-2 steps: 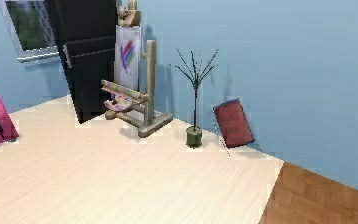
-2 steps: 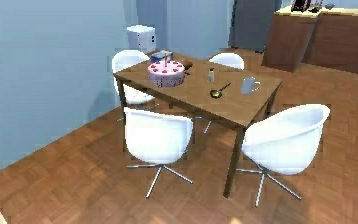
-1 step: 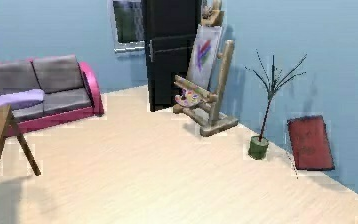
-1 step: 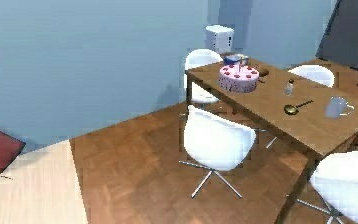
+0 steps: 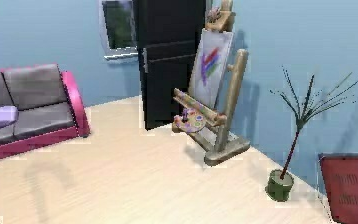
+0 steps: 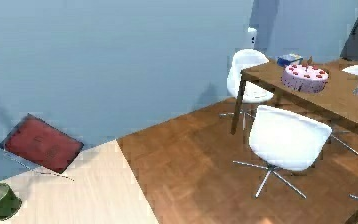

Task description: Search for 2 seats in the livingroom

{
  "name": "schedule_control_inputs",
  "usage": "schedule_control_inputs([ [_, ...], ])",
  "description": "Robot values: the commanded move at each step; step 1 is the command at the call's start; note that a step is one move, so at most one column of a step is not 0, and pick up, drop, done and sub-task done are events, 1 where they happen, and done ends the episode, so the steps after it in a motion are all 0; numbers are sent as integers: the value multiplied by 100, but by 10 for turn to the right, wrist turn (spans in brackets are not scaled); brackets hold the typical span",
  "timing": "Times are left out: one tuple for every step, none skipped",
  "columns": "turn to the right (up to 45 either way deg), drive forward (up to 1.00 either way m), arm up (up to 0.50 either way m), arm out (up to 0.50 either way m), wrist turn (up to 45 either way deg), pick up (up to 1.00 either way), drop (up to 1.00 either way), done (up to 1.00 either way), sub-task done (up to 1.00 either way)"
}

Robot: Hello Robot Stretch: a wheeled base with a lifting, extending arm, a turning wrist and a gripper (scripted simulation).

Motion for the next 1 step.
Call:
schedule_control_inputs([
  [-300,0,0,0,0,0,0,0,0],
])
